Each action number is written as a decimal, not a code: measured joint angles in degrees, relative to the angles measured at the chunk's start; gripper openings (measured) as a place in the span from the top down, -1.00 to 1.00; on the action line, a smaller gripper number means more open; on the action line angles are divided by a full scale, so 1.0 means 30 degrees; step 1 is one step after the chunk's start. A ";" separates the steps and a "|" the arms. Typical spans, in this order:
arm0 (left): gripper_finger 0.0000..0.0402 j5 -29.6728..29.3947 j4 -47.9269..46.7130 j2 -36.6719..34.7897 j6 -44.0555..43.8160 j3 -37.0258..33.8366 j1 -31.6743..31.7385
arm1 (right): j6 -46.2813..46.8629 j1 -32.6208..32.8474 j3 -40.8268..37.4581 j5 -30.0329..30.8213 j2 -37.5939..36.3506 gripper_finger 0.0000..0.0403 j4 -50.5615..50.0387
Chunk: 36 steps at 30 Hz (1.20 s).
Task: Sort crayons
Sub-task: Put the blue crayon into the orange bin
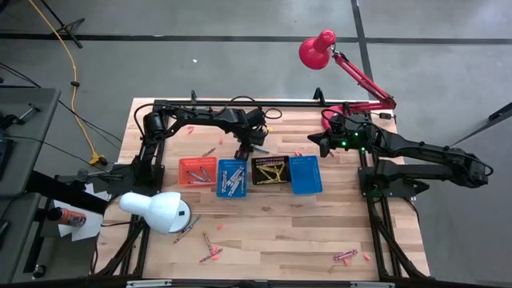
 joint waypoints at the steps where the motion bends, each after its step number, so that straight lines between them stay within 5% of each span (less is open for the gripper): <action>1: 0.29 -0.0010 -0.0009 0.0000 0.0018 0.0000 -0.0003 | 0.0000 0.0000 0.0000 0.0000 0.0000 1.00 0.0000; 25: 0.48 -0.1241 -0.2405 0.0480 -0.1385 0.0641 -0.0295 | 0.0128 -0.0004 0.0000 0.0066 0.0000 1.00 -0.0044; 32: 0.90 -0.1414 -0.2363 0.0510 -0.1457 0.0619 -0.0287 | 0.0113 -0.0002 0.0000 0.0066 0.0000 1.00 -0.0087; 36: 0.96 -0.1660 -0.2469 0.0510 -0.1439 0.0619 -0.0289 | 0.0113 0.0000 0.0000 0.0061 0.0000 1.00 -0.0155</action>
